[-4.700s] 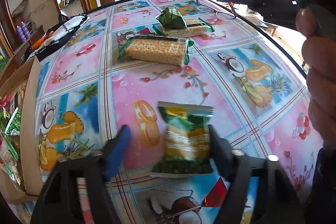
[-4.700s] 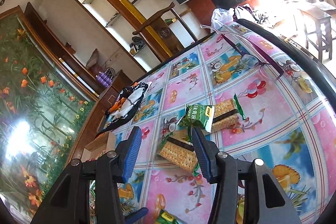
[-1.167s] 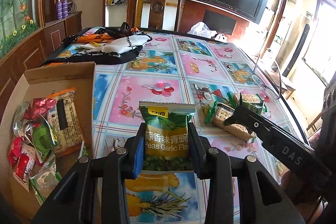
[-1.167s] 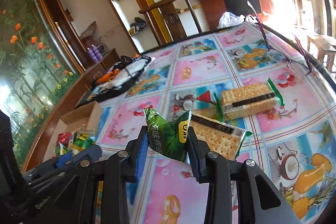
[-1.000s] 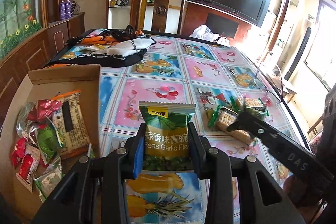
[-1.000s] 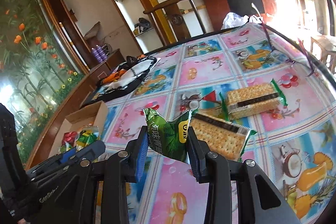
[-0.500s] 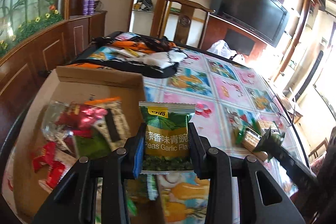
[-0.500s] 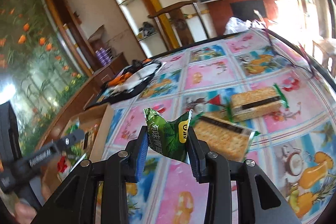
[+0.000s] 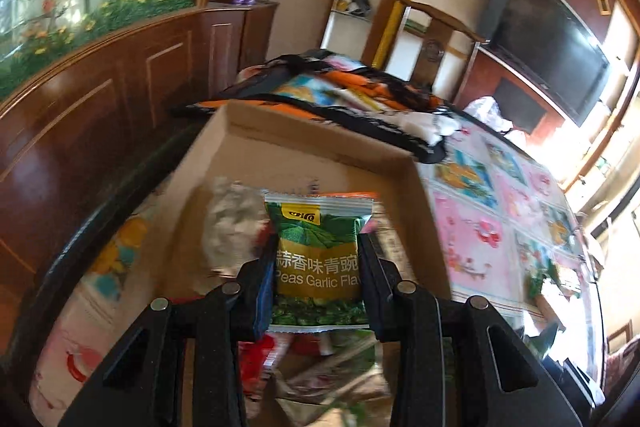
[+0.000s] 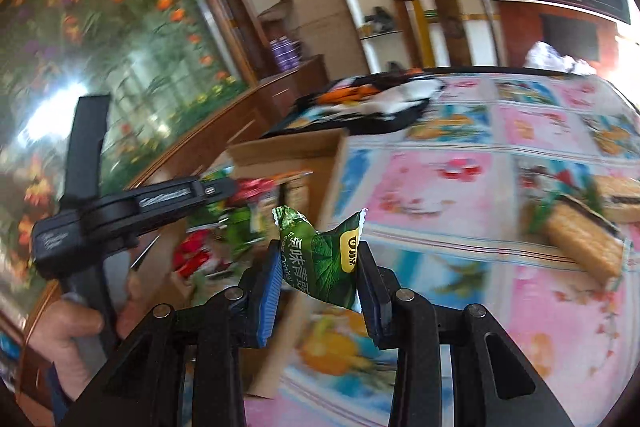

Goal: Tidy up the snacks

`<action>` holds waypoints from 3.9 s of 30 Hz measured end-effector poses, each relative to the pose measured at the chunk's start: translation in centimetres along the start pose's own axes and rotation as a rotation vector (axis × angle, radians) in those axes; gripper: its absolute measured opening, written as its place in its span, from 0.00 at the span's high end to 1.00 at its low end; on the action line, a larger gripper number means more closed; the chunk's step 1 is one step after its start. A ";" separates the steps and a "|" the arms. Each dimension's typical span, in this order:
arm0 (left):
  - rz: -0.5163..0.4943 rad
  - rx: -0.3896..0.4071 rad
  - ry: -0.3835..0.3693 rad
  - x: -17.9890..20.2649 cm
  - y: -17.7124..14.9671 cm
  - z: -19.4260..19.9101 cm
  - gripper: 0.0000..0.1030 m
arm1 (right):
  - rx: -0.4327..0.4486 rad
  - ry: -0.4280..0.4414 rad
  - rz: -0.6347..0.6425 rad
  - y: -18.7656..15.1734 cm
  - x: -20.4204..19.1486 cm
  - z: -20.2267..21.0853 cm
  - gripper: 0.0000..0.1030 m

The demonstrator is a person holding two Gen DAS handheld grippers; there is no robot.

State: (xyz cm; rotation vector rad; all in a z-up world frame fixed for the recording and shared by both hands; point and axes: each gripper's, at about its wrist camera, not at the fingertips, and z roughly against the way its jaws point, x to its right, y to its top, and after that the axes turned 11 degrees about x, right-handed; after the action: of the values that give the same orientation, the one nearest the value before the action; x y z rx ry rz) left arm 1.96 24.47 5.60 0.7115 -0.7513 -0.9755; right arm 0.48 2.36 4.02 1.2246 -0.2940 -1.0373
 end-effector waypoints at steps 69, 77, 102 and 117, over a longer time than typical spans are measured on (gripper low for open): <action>-0.114 0.219 0.138 1.9 -0.1 3.0 0.24 | 0.008 0.127 0.134 -1.6 -2.5 0.9 0.31; -0.149 0.313 0.194 2.8 -0.4 4.1 0.14 | 0.062 0.081 0.101 -1.1 -0.5 3.8 0.19; -0.337 0.367 0.385 7.4 -3.3 6.0 0.00 | 0.162 0.035 0.110 -0.8 0.9 9.4 0.07; -0.315 0.328 0.380 6.8 -3.2 5.8 0.00 | 0.140 0.018 0.129 -1.3 0.8 9.0 0.07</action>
State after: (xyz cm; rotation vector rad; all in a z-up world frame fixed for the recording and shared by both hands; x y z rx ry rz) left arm -1.73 15.99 7.78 1.2911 -0.4733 -0.9677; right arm -5.94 -3.86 5.95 1.3222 -0.4324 -0.9061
